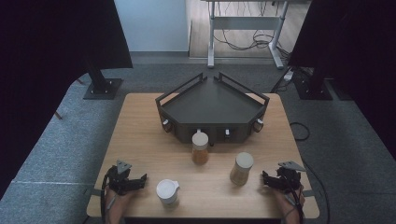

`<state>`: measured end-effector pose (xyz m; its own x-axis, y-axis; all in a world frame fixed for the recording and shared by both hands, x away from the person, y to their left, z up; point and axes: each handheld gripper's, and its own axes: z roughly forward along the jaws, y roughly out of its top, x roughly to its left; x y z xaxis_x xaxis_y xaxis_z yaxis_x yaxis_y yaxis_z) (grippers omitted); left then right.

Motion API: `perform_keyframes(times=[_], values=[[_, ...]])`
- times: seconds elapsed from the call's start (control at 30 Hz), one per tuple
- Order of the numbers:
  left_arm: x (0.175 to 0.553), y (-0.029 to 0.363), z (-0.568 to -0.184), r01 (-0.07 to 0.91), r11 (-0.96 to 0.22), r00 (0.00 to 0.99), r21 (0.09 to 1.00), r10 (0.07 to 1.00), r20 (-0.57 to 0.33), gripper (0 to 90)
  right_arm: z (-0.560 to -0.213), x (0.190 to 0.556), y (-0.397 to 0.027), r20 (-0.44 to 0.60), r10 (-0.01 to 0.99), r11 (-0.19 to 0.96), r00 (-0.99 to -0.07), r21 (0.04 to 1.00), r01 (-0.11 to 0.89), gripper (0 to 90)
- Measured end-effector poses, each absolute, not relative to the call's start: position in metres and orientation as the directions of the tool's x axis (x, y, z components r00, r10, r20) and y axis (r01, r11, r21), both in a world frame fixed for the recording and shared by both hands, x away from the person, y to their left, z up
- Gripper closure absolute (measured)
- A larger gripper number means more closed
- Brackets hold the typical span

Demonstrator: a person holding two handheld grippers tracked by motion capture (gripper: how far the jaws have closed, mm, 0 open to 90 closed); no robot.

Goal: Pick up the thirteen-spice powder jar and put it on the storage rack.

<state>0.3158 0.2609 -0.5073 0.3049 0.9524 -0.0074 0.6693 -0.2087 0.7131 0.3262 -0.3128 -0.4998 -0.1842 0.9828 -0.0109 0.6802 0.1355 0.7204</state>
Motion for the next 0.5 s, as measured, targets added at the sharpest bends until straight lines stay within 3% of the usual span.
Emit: perform_keyframes(times=[0.5], values=[[0.3063,0.2678,-0.4988,0.606,-0.145,0.316,0.782,0.946,-0.069,6.5,-0.4997,0.3261,-0.3131,-0.011,0.982,0.138,-0.188,0.721,0.68,9.9]])
